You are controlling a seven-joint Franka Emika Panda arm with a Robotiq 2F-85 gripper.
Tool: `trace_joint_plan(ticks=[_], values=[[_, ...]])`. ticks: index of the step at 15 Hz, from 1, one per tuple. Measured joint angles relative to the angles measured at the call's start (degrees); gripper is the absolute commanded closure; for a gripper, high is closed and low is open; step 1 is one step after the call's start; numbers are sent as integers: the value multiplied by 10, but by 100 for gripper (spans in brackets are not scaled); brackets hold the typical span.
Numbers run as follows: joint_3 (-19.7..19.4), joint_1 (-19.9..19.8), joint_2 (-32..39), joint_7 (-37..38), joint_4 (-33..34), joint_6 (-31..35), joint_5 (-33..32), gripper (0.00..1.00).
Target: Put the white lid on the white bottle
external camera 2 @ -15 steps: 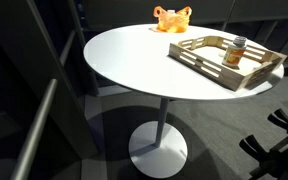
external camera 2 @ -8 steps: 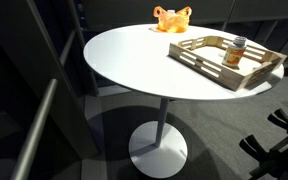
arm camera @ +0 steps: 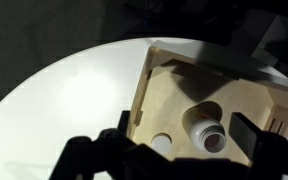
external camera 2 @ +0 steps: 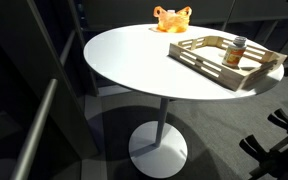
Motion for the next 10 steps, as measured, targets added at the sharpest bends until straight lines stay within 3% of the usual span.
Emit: trace_joint_plan(ticks=[10], values=[[45,0,114,171,65,-1,-19,0]])
